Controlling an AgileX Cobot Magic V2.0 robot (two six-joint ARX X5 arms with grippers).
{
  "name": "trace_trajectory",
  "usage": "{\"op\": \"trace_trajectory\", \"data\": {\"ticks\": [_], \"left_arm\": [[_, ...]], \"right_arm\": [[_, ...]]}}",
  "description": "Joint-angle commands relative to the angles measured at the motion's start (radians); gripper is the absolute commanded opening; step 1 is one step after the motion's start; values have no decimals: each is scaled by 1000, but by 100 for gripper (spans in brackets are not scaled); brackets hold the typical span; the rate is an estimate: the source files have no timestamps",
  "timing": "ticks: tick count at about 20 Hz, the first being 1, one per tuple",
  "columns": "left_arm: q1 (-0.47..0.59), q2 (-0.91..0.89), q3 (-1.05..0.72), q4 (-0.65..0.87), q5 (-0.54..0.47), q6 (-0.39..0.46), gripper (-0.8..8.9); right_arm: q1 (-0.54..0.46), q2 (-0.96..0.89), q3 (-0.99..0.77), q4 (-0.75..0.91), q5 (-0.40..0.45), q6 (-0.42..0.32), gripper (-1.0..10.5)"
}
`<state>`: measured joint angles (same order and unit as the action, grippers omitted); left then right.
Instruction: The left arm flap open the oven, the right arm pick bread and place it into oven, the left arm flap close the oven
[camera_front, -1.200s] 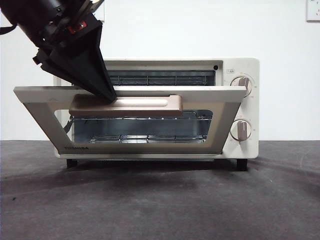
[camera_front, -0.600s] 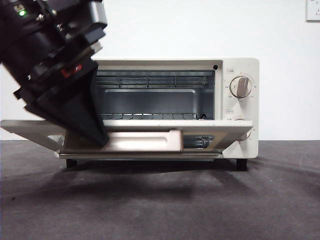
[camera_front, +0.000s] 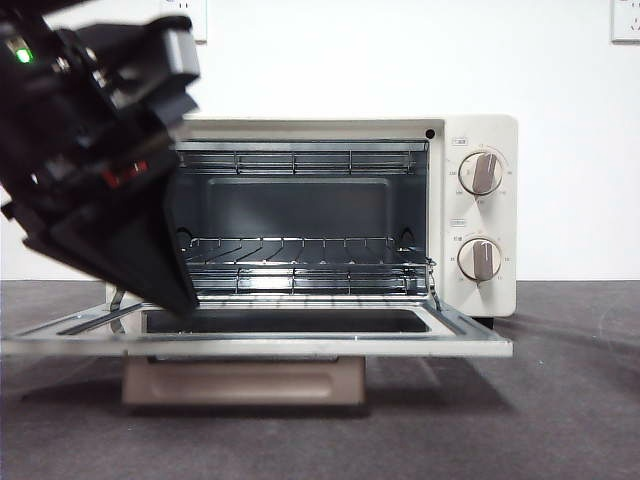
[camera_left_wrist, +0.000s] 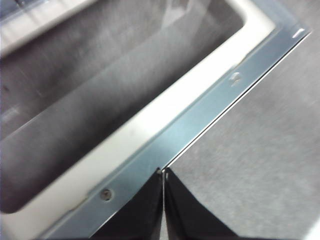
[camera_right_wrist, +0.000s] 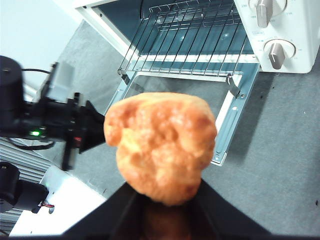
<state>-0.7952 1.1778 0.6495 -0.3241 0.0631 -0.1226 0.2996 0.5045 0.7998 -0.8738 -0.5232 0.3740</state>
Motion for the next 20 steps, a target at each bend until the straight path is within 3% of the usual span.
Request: {"op": "trace_trajectory", "data": {"ticks": [1, 4, 9, 11, 16, 20], "left_arm": [[-10, -74, 31, -37, 1, -7, 8], [-10, -204, 61, -127, 0, -10, 8], [-9, -443, 81, -232, -10, -52, 8], [-9, -531, 85, -260, -16, -90, 9], [-9, -671, 151, -378, -20, -107, 9], [-9, -704, 221, -447, -46, -103, 9]], "right_arm": [[4, 10, 16, 14, -20, 7, 96], [13, 74, 16, 28, -87, 11, 96], [122, 236, 16, 220, -72, 74, 96], [203, 319, 16, 317, -18, 117, 95], [406, 569, 16, 649, 227, 251, 95], [436, 772, 16, 915, 331, 344, 95]]}}
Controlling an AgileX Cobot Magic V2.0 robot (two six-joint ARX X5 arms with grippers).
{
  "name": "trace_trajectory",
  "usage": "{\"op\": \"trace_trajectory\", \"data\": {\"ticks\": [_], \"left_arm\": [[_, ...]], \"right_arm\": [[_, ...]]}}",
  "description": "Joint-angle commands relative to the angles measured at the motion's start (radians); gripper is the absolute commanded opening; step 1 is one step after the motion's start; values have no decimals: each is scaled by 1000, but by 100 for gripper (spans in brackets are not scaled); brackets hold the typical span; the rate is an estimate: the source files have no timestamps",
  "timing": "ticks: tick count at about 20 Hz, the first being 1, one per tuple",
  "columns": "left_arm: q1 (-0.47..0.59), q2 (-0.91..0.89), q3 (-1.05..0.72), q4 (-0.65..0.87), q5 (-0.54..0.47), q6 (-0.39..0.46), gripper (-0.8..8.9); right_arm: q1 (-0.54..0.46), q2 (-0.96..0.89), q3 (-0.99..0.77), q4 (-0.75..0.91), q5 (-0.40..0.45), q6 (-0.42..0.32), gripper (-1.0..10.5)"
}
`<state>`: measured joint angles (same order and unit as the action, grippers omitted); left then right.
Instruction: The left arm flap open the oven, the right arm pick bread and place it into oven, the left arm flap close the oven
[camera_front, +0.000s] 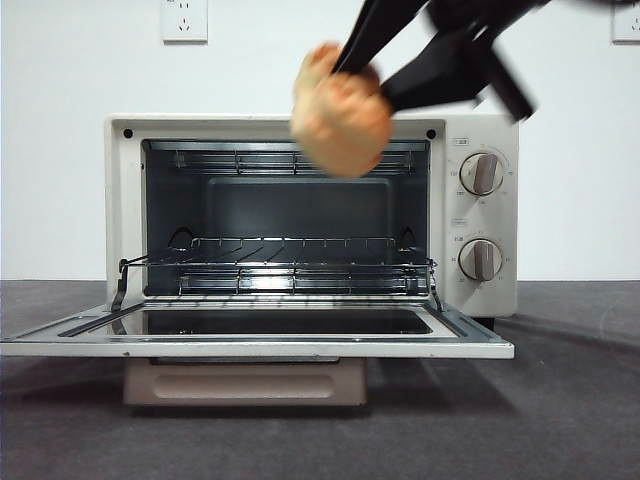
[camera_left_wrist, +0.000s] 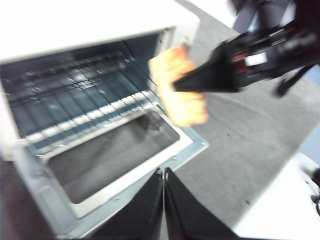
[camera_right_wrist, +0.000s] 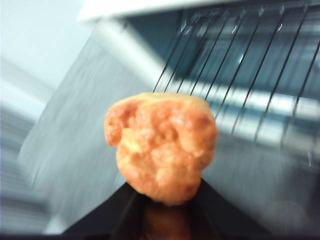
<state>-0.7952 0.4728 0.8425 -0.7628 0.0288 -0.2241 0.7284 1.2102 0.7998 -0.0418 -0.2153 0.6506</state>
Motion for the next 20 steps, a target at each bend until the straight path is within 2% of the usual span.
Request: {"op": "trace_trajectory", "data": {"ticks": [1, 5, 9, 13, 15, 19, 20], "left_arm": [[-9, -2, 39, -17, -11, 0, 9], [-9, -4, 51, -32, -11, 2, 9], [-9, -4, 51, -32, -11, 1, 9], [-9, -4, 51, -34, -11, -1, 9], [-9, -4, 51, -34, -11, -1, 9], [-9, -4, 51, -45, -10, -1, 9], [-9, -4, 51, -52, -10, -1, 9]], "right_arm": [[7, 112, 17, 130, 45, 99, 95], [6, 219, 19, 225, 171, 174, 95], [6, 271, 19, 334, 262, 192, 95], [2, 302, 20, 357, 347, 202, 95], [-1, 315, 20, 375, 375, 202, 95], [-5, 333, 20, 422, 375, 199, 98], [-5, 333, 20, 422, 375, 198, 132]]}}
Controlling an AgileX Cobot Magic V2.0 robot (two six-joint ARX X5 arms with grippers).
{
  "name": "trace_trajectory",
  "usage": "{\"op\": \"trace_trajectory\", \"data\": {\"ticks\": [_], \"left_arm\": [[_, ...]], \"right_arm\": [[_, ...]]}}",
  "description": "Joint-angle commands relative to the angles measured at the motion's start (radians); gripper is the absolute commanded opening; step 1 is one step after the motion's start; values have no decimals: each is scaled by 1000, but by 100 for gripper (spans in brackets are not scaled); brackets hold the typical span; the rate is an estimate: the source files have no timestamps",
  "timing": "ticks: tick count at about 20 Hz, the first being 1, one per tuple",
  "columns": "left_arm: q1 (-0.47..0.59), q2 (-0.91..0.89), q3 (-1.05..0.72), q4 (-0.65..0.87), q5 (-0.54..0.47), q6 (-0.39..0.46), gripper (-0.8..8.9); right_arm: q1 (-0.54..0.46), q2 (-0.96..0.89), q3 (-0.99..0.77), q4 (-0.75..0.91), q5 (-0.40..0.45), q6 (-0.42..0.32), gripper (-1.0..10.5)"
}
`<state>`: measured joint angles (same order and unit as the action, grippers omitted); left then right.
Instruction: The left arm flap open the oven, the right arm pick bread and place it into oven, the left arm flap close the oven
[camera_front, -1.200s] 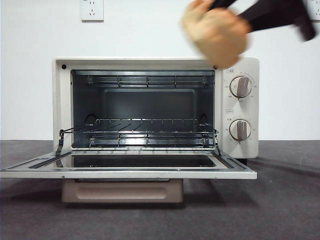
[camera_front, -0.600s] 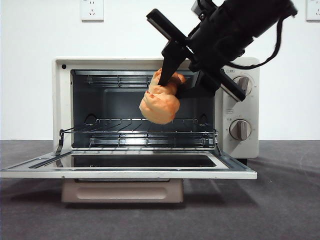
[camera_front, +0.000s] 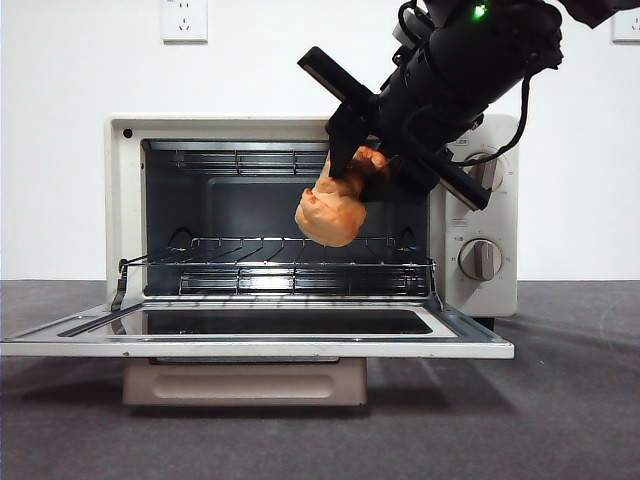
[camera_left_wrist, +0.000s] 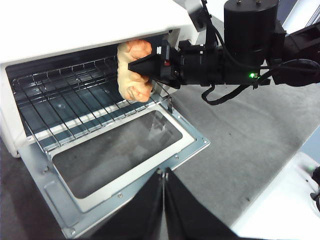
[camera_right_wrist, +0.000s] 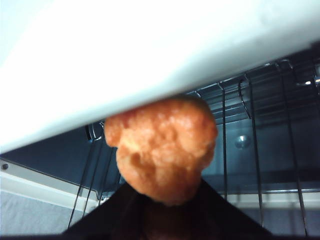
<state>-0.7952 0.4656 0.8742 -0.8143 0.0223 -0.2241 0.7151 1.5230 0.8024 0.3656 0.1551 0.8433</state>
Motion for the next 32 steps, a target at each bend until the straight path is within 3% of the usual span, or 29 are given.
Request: {"op": "trace_trajectory", "data": {"ticks": [1, 3, 5, 16, 20, 23, 27, 32], "left_arm": [[-9, 3, 19, -4, -4, 0, 9], [-9, 3, 19, -4, -4, 1, 9], [-9, 3, 19, -6, -4, 2, 9], [-9, 8, 19, -11, -7, 2, 9], [-9, 27, 13, -26, -93, 6, 9], [-6, 56, -14, -26, -175, 6, 8], [18, 116, -75, -8, -184, -10, 8], [77, 204, -128, 106, -23, -84, 8]], "right_arm": [[8, 20, 17, 15, 5, 5, 200], [8, 20, 17, 15, 18, 2, 313], [8, 19, 17, 15, 31, -8, 343], [31, -48, 17, 1, -23, -13, 370], [68, -131, 17, -106, -44, -24, 369], [108, -217, 17, -227, -50, -85, 369], [165, -357, 17, -405, -63, -192, 369], [197, -549, 17, -631, -124, -283, 369]]}}
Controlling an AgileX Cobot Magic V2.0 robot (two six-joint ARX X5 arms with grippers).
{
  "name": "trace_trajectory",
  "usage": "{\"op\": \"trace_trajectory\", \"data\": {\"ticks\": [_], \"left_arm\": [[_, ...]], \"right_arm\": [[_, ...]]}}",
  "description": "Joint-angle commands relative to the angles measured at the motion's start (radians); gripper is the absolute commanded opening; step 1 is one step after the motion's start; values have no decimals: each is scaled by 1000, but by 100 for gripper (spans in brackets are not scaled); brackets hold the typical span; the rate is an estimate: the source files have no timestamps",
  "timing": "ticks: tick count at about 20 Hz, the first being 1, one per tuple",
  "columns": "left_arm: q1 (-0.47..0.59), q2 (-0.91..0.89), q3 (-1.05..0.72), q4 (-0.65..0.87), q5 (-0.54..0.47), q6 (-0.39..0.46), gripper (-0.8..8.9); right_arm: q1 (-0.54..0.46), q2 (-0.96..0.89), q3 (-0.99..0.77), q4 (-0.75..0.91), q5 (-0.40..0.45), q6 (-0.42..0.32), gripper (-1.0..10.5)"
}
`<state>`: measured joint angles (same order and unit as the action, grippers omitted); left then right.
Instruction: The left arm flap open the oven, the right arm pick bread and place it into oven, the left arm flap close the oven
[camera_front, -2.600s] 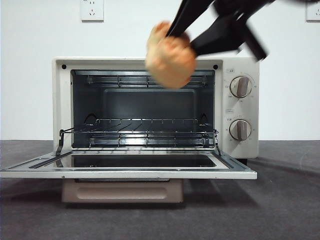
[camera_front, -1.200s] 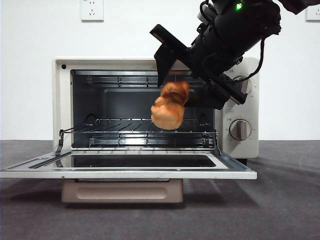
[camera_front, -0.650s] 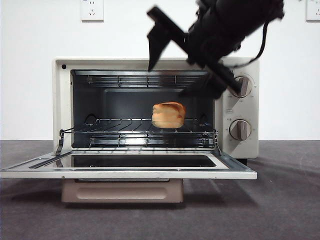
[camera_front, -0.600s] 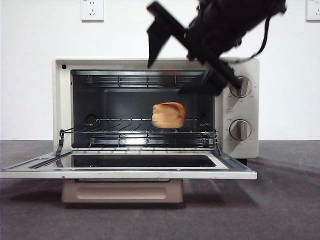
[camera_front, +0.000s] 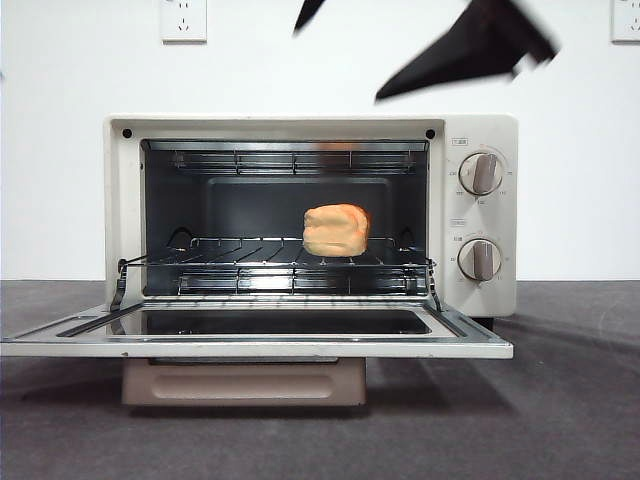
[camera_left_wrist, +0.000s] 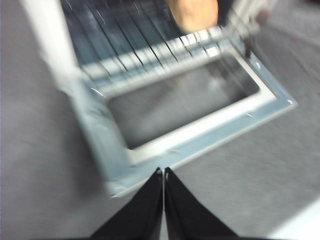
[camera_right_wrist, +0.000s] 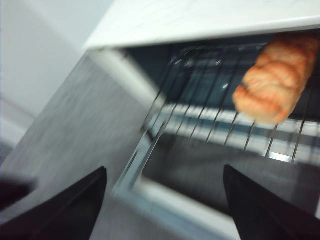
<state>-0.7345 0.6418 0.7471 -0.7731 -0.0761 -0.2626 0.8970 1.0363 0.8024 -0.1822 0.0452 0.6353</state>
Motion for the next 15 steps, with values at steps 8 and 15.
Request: {"op": "trace_trajectory", "data": {"ticks": [8, 15], "left_arm": [[299, 229, -3, 157, 401, -34, 8], [628, 496, -3, 190, 626, -37, 8]], "right_arm": [[15, -349, 17, -415, -29, -117, 369], [15, -559, 17, -595, 10, -127, 370]]}}
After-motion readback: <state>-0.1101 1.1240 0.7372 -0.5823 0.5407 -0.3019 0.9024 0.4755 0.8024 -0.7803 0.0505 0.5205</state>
